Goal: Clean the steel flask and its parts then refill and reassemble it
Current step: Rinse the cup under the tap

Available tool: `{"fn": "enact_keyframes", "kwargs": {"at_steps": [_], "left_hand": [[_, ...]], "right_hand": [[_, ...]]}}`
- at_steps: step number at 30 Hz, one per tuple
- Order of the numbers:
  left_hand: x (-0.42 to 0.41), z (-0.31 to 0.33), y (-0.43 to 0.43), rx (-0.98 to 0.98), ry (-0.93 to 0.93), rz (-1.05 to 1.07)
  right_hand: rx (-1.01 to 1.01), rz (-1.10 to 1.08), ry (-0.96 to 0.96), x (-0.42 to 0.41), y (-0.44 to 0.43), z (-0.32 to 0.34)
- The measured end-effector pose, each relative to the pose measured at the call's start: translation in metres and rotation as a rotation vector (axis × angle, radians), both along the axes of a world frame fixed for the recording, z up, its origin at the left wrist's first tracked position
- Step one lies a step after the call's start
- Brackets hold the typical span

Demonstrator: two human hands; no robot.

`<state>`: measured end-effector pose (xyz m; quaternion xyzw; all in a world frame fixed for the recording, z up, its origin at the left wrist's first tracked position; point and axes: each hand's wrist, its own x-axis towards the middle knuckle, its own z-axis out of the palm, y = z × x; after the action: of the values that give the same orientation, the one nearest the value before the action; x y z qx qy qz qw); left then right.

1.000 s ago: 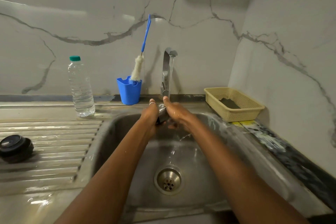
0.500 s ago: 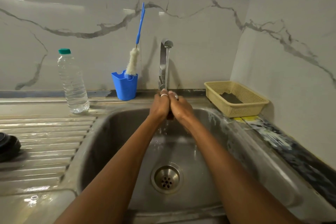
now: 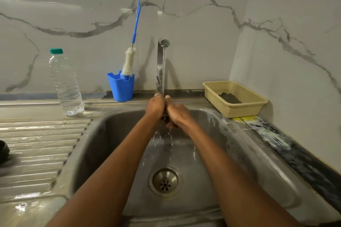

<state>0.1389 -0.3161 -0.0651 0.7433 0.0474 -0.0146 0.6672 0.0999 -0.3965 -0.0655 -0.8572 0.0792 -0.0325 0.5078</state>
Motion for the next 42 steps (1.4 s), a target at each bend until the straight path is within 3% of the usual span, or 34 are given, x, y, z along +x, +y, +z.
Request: {"fn": "enact_keyframes", "kwargs": {"at_steps": [2, 4, 12, 19, 27, 36, 42], "left_hand": [[-0.002, 0.001, 0.008, -0.235, 0.131, 0.01], [-0.005, 0.001, 0.016, -0.338, 0.211, -0.016], [-0.015, -0.003, 0.02, -0.097, -0.052, -0.208], [-0.021, -0.011, 0.02, 0.049, -0.263, -0.113], [-0.016, -0.007, 0.027, -0.373, 0.116, 0.021], [-0.01, -0.009, 0.032, -0.37, 0.102, -0.2], [-0.012, -0.006, 0.035, -0.481, 0.116, -0.18]], "right_hand": [[-0.148, 0.055, -0.099, 0.004, 0.001, -0.005], [-0.218, 0.099, -0.189, 0.009, 0.004, -0.007], [-0.338, -0.027, -0.301, 0.002, 0.003, -0.004], [-0.25, -0.111, -0.278, 0.01, 0.003, 0.0], [-0.262, 0.202, -0.453, 0.002, 0.001, -0.006], [-0.274, -0.192, -0.555, 0.009, 0.001, -0.006], [-0.154, 0.113, -0.398, 0.0, 0.001, -0.003]]}}
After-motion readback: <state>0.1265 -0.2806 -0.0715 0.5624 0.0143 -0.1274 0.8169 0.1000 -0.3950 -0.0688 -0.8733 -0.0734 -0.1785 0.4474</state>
